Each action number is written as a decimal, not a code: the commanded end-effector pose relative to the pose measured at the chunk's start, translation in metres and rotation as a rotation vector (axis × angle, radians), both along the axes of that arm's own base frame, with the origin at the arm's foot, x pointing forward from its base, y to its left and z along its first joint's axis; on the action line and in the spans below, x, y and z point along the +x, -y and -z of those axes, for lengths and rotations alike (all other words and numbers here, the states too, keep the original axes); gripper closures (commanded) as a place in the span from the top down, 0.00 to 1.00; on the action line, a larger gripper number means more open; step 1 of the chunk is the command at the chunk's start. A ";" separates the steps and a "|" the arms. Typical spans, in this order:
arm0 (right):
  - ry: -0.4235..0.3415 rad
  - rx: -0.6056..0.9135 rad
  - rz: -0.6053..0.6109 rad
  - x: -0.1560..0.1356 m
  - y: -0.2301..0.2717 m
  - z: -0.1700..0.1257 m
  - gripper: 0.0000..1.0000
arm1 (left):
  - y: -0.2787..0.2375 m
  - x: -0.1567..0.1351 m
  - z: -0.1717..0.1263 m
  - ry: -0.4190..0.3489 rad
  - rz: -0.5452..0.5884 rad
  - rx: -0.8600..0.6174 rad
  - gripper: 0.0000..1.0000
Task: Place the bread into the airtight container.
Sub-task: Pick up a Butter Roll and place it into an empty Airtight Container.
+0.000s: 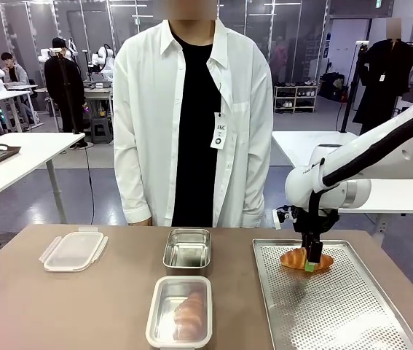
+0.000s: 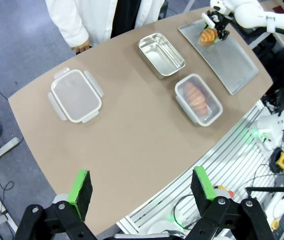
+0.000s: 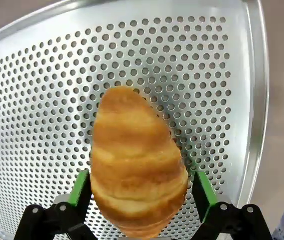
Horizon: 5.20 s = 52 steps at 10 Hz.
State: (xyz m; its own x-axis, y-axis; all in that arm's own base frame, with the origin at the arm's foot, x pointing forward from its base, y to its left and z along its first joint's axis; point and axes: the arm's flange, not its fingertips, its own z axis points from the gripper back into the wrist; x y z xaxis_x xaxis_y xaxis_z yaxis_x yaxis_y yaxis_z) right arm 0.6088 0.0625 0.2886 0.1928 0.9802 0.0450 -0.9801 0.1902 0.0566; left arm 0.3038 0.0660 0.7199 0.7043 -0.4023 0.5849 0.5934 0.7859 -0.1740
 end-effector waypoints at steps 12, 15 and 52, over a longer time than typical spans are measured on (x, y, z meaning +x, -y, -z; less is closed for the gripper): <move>-0.025 -0.025 0.055 -0.033 -0.026 -0.115 0.32 | 0.000 -0.001 -0.001 0.003 0.017 0.001 1.00; -0.050 0.027 0.061 -0.053 -0.074 -0.142 0.32 | 0.000 -0.001 -0.001 0.003 0.017 0.001 1.00; 0.049 0.154 1.237 -0.048 -0.325 -0.068 0.74 | 0.000 -0.001 -0.001 0.003 0.017 0.001 1.00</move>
